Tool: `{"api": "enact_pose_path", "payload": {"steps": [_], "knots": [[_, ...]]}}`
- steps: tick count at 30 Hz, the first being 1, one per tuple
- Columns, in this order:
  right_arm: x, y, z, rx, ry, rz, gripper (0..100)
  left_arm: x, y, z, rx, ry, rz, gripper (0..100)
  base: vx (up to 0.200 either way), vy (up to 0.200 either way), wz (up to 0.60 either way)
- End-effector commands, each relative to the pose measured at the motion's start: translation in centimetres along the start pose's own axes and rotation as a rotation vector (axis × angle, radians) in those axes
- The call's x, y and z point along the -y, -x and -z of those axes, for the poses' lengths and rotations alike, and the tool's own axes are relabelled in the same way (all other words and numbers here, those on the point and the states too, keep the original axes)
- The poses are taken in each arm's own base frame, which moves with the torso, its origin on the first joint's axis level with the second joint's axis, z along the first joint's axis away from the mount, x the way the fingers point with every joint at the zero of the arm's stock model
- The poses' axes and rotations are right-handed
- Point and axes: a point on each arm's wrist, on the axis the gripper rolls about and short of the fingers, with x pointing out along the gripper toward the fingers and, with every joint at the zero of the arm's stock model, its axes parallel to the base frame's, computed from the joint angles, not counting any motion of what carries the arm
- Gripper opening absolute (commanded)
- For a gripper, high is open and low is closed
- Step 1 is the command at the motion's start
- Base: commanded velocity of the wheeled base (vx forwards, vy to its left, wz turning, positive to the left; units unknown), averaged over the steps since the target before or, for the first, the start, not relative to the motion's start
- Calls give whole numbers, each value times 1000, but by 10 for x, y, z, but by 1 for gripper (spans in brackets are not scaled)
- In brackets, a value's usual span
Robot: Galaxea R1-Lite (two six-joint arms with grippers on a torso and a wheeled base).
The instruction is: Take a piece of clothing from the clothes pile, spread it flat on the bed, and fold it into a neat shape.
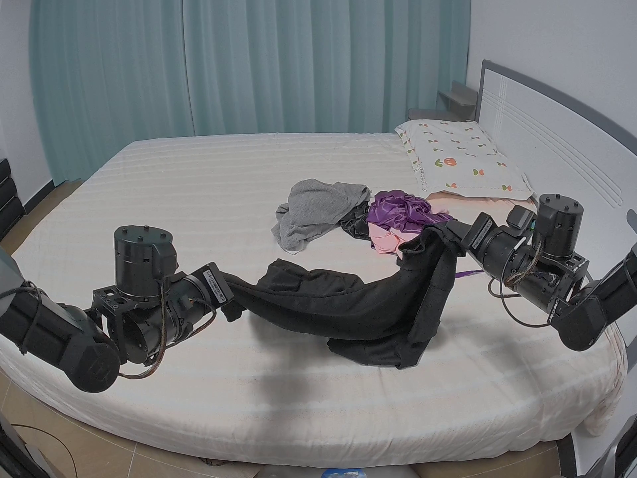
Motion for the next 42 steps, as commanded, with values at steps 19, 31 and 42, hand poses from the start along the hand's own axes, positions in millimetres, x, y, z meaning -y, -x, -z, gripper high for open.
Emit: {"api": "enact_pose_path", "payload": {"steps": [19, 31, 42], "knots": [[-25, 4, -9, 58, 42, -48, 0, 0, 16, -8, 28, 14, 18, 0, 0, 200, 0], [-37, 8, -10, 55, 52, -77, 0, -2, 22, -9, 31, 20, 19, 0, 0, 200, 0], [-40, 8, -12, 65, 56, -87, 0, -1, 25, -10, 39, 22, 24, 0, 0, 200, 0]]}}
